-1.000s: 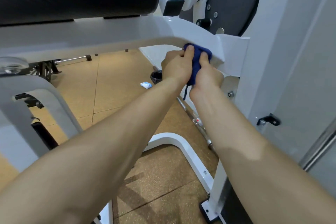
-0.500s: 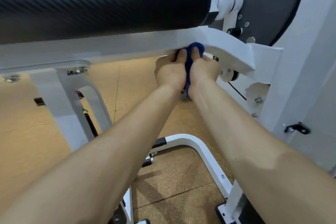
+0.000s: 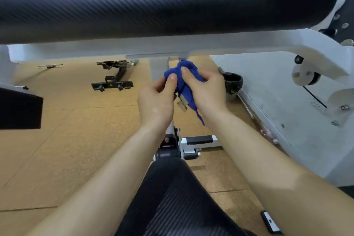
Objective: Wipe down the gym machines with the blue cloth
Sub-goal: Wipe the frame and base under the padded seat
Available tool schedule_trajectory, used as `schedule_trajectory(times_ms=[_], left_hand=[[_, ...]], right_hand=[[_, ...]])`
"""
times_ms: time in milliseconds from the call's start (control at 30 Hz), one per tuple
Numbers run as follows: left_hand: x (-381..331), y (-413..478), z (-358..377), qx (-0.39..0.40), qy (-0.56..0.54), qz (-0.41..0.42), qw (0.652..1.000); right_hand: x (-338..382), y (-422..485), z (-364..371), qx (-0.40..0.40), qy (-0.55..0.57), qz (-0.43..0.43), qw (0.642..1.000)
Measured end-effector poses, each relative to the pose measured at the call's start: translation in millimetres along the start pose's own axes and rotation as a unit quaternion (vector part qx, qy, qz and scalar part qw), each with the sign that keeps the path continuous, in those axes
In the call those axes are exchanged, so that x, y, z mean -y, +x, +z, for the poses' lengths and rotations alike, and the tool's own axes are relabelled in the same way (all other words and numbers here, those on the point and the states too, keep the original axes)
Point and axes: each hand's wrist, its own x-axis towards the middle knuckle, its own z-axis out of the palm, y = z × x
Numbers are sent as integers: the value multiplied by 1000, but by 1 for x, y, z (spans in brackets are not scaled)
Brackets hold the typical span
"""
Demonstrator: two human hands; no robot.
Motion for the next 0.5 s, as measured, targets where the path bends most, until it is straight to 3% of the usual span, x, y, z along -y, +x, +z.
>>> schedule_trajectory(times_ms=[233, 500], left_hand=[[37, 25, -92, -96, -18, -48, 994], [57, 67, -88, -57, -91, -113, 988]], right_hand=[[-24, -29, 61, 19, -70, 26, 997], [-24, -28, 95, -14, -97, 40, 994]])
